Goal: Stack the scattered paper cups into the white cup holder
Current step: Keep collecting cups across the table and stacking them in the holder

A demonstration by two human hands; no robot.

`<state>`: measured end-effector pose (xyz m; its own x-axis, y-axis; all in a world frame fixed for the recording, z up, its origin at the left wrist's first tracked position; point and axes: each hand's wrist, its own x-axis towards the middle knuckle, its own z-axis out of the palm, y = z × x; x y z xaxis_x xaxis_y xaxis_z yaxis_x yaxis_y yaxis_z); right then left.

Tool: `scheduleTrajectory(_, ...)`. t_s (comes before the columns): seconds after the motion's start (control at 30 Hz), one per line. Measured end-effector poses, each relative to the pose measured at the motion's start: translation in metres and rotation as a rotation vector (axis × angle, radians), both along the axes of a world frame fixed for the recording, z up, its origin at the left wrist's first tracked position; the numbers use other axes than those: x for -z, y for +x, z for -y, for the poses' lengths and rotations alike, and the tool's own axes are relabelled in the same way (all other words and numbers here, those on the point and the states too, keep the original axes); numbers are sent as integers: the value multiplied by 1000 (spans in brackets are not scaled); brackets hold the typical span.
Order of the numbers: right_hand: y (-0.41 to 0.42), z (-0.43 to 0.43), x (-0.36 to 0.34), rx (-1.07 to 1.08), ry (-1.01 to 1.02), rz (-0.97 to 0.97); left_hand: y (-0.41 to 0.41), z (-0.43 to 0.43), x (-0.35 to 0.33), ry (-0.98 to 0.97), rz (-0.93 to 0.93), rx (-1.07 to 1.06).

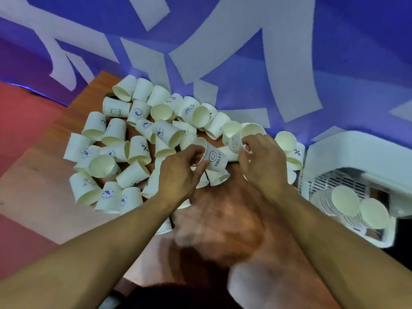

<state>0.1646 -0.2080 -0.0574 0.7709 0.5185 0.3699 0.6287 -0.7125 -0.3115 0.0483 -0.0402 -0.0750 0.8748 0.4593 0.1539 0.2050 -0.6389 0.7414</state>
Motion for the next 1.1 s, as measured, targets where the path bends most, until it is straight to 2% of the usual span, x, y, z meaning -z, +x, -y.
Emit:
scheduleTrajectory(0.43, -39, 198, -51, 274, 80, 174, 37, 163, -52, 224, 174, 335)
scheduleTrajectory(0.67, -40, 300, -46, 395, 64, 144, 54, 251, -65, 376, 276, 504)
scheduleTrajectory(0.87, -30, 340, -19, 362, -12, 108, 75, 299, -54, 518, 191, 629)
scheduleTrajectory(1.1, -14, 343, 16, 238, -176, -109, 92, 319, -36, 777, 12, 704)
